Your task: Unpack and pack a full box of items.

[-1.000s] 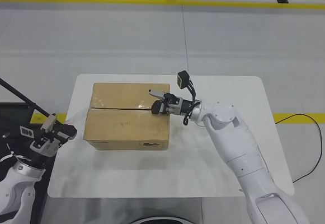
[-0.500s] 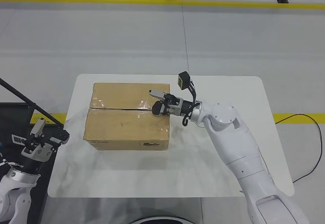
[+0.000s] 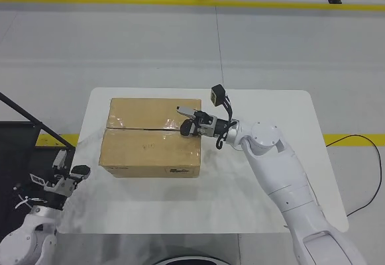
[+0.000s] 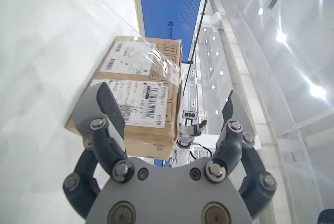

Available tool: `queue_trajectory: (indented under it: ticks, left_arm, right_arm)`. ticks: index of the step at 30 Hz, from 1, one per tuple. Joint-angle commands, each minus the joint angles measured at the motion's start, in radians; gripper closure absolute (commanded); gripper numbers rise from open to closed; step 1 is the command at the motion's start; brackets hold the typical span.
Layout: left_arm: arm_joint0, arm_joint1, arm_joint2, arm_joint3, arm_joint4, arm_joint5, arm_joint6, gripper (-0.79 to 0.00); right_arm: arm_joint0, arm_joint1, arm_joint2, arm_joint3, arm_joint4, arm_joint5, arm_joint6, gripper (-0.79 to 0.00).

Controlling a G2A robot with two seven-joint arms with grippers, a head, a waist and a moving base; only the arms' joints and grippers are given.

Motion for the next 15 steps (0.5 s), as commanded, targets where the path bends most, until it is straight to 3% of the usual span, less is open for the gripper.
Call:
queue_trajectory:
  ticks: [1,6,15]
  left_arm:
    - [-0.022,-0.006,0.027,0.031,0.0,-0.006,0.057,-0.785]
    - [-0.107,-0.015,0.07,0.103,0.006,0.003,0.13,-0.785]
    - [-0.245,-0.019,0.113,0.201,0.039,0.069,0.105,-0.785]
  right_arm:
    - [0.0,0.0,0.0,0.0,0.0,0.0,0.0,-0.785]
    - [0.0,0.0,0.0,0.0,0.0,0.0,0.0,-0.785]
    - [0.0,0.0,0.0,0.0,0.0,0.0,0.0,-0.785]
